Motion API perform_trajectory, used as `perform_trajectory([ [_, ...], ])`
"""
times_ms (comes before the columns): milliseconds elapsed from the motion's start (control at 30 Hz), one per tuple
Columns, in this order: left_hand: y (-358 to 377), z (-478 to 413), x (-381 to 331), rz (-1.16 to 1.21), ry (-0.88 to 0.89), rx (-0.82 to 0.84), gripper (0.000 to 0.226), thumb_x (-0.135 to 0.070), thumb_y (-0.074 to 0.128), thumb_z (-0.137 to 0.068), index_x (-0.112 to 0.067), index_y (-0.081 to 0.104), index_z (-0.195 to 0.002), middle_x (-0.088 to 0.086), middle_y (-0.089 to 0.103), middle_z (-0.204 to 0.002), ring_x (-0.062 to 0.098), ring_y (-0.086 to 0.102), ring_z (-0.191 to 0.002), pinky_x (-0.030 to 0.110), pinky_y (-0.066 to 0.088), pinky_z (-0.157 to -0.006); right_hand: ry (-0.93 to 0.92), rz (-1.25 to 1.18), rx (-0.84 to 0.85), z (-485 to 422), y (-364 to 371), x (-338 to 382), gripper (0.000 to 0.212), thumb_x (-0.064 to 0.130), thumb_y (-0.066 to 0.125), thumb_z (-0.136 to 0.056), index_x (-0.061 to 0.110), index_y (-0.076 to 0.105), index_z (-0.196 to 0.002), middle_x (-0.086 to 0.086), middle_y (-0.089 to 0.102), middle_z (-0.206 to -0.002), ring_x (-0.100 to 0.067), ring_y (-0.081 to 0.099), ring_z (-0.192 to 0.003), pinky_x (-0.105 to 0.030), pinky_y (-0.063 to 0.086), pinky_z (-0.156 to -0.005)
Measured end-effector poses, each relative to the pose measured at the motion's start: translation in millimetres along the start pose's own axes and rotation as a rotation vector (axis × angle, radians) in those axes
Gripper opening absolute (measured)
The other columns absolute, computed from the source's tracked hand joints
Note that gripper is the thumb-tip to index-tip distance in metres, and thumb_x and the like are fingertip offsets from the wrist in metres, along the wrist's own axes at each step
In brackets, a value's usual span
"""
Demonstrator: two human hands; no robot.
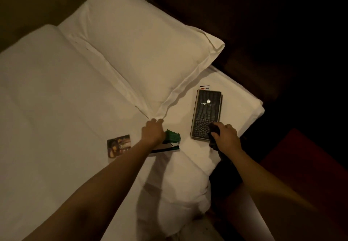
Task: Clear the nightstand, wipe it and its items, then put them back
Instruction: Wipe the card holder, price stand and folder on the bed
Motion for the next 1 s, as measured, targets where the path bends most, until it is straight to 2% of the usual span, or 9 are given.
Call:
perform_trajectory([
  [133,-1.7,-21.8,-86.1,-0.089,0.224,-0.009,0.052,-0.014,0.046,-0.092,-0.019,0.037,-0.142,0.014,0.049,-0.135,0.032,0.047,-0.123,0.044,0.044,-0.099,0.02,-0.009,-0.002,-13.8,-10.3,-18.6,0.041,0.029,0.044,-0.097,0.021,0.041,-0.137,-0.019,0.047,-0.128,-0.034,0.043,-0.12,-0.044,0.042,-0.097],
  [333,15.4,-50.2,-149.6,0.024,0.379,0.064,0.053,-0.023,0.045,-0.095,-0.022,0.032,-0.146,0.021,0.053,-0.121,0.035,0.056,-0.107,0.04,0.047,-0.09,0.075,-0.03,-0.009,-34.4,-19.7,-48.4,0.041,0.03,0.043,-0.096,0.021,0.041,-0.136,-0.019,0.047,-0.127,-0.035,0.042,-0.12,-0.046,0.04,-0.099],
  [433,38.3,-67.1,-152.3,0.009,0.341,0.114,0.06,-0.021,0.046,-0.095,-0.024,0.021,-0.149,0.023,0.053,-0.119,0.037,0.058,-0.105,0.042,0.048,-0.091,0.095,-0.059,-0.02,-41.8,-20.0,-58.8,0.041,0.029,0.044,-0.096,0.021,0.042,-0.136,-0.019,0.046,-0.127,-0.036,0.042,-0.121,-0.05,0.04,-0.101],
  [600,73.3,-89.6,-145.3,0.166,0.187,0.171,0.071,-0.021,0.057,-0.09,-0.009,0.015,-0.146,0.025,0.055,-0.125,0.039,0.057,-0.113,0.048,0.048,-0.097,0.103,-0.053,-0.034,-48.1,-13.5,-73.2,0.042,0.029,0.044,-0.096,0.019,0.041,-0.137,-0.019,0.047,-0.128,-0.036,0.042,-0.122,-0.05,0.041,-0.101],
  [800,106.1,-111.0,-126.0,0.42,-0.037,0.24,0.079,-0.035,0.073,-0.078,0.0,0.029,-0.135,0.018,0.051,-0.135,0.033,0.052,-0.123,0.041,0.045,-0.099,0.1,-0.05,-0.065,-49.7,-2.5,-82.4,0.043,0.026,0.047,-0.095,0.017,0.043,-0.137,-0.019,0.048,-0.126,-0.035,0.044,-0.12,-0.045,0.042,-0.1],
  [1000,128.1,-114.0,-117.3,0.791,-0.139,0.401,0.081,-0.03,0.081,-0.069,-0.005,0.041,-0.135,0.016,0.053,-0.135,0.03,0.052,-0.124,0.045,0.044,-0.106,0.09,-0.037,-0.108,-49.1,-2.2,-82.3,0.041,0.026,0.046,-0.096,0.013,0.045,-0.134,-0.018,0.052,-0.124,-0.032,0.048,-0.116,-0.041,0.044,-0.099],
])
Point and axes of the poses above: each hand's wrist, its own z-axis away from the middle knuckle, its own y-axis out of the palm, x = y × z, the point moved 10 cm from there along -z, towards the middle knuckle
